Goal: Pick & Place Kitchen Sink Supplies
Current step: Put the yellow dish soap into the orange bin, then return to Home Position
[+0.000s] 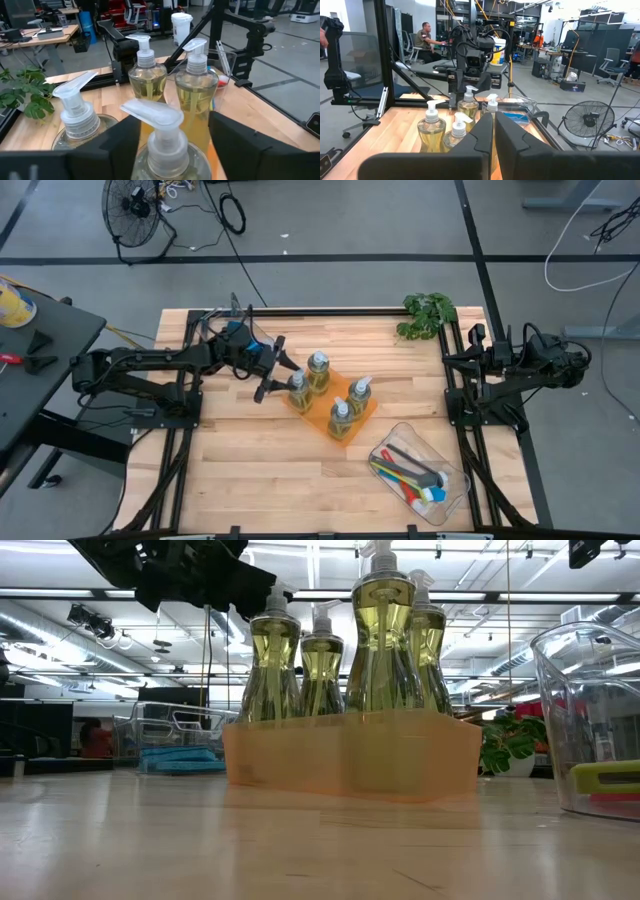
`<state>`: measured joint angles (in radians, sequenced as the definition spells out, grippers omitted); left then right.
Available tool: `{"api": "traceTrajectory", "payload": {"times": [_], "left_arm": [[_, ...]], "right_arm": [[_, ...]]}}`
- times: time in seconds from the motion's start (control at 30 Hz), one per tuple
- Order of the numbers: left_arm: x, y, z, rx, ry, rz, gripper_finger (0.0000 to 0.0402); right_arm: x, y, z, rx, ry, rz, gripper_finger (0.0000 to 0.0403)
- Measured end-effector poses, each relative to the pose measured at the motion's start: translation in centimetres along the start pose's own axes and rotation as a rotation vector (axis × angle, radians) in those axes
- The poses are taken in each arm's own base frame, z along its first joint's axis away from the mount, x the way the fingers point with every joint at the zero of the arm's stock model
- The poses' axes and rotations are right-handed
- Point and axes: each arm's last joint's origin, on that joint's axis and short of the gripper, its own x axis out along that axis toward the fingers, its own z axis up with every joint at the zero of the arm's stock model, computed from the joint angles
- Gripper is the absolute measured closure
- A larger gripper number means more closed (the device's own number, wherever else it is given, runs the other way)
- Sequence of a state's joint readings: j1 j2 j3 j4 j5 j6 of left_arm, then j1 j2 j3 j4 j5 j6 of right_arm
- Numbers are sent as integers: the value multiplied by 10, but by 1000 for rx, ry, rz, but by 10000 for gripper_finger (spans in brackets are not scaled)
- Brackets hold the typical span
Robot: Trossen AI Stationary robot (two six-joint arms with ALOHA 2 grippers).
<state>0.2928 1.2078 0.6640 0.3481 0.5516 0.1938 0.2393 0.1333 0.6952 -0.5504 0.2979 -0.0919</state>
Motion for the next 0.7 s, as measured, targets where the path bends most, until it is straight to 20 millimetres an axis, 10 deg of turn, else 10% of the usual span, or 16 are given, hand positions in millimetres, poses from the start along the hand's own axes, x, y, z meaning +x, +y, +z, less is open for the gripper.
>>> {"api": "traceTrajectory", "payload": {"times": [0.7], "left_arm": [[-4, 2, 3, -23, 15, 114, 49]], "right_arm": [[0, 0, 0, 0, 0, 0, 382]]}}
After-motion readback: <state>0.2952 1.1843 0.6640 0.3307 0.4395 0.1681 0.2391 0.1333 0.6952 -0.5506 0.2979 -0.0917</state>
